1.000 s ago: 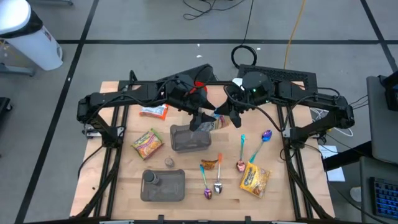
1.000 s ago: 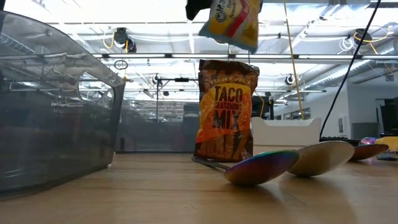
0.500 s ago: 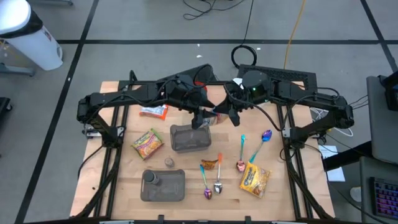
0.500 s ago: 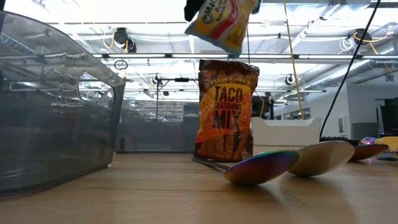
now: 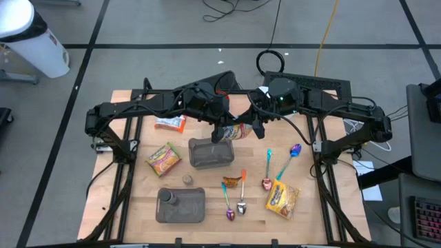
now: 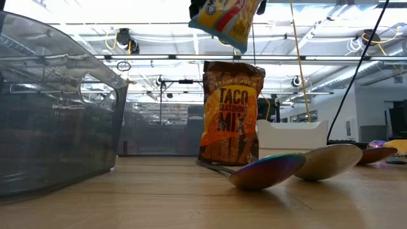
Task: Pick & Place Food Item
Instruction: Put the blue noodle pack into the top black bin
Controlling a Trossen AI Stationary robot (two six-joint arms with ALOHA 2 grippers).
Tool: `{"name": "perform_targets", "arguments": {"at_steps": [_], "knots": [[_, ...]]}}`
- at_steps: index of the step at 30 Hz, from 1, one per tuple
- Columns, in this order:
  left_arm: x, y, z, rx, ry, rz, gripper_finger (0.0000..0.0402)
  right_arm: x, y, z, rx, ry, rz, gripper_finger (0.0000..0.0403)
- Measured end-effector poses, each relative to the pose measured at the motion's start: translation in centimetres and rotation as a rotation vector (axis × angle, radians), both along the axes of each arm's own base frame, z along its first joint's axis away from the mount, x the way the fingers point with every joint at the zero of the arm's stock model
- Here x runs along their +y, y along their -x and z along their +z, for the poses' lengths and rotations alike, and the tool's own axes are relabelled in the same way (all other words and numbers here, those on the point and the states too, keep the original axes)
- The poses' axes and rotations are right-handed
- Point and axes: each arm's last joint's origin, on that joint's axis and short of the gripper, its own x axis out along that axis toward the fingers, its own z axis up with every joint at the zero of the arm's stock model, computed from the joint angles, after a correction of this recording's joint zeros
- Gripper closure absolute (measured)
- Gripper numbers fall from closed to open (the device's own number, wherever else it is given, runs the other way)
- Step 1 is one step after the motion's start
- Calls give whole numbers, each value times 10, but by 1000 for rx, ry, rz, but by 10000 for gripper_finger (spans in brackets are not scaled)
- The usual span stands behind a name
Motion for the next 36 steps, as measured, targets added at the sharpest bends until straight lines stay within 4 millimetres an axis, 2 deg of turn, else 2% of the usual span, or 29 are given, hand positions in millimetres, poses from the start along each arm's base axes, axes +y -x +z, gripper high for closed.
{"name": "perform_targets", "arguments": {"at_steps": [5, 14, 19, 25, 31, 36], "knots": [[0, 1, 2, -8, -1, -18, 398, -3, 0, 4, -40, 20, 1, 365], [10, 4, 0, 7, 51, -79, 399, -23, 17, 19, -125, 38, -70, 220], [11, 5, -5, 36, 82, -134, 399, -34, 33, 29, -166, 86, -90, 167], [11, 5, -5, 43, 78, -133, 399, -40, 40, 27, -152, 18, 14, 153], [13, 6, -5, 43, 74, -126, 400, -34, 32, 11, -44, -59, 151, 168], [17, 7, -7, 60, 75, -108, 400, -29, 29, 9, -41, -22, 183, 177]]}}
